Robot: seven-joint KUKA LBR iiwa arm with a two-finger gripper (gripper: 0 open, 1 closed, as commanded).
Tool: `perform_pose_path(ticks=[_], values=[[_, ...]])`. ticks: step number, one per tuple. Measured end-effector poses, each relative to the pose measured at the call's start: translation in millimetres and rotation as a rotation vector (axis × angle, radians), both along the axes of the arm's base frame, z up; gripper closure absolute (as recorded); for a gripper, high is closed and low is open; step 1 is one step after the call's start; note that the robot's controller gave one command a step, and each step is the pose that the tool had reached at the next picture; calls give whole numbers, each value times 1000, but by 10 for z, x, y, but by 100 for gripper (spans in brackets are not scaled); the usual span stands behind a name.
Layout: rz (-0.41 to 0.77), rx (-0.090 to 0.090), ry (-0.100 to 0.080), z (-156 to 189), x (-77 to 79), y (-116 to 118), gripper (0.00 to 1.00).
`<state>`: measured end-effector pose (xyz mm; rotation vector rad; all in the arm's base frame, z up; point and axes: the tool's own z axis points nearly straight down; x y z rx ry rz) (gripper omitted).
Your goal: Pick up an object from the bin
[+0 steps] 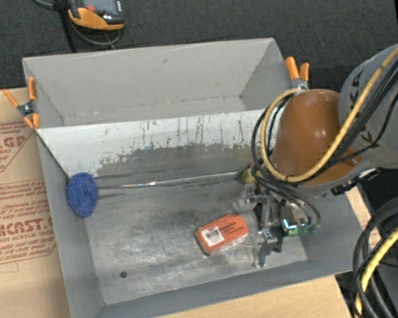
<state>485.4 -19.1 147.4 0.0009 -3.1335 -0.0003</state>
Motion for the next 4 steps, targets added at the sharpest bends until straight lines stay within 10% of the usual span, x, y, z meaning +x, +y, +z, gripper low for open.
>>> perform_pose_path(ticks=[2,3,4], values=[[-66,0,-14,-461,146,229,0],[-177,0,-20,-724,261,315,100],[-177,0,-20,-724,261,315,100]])
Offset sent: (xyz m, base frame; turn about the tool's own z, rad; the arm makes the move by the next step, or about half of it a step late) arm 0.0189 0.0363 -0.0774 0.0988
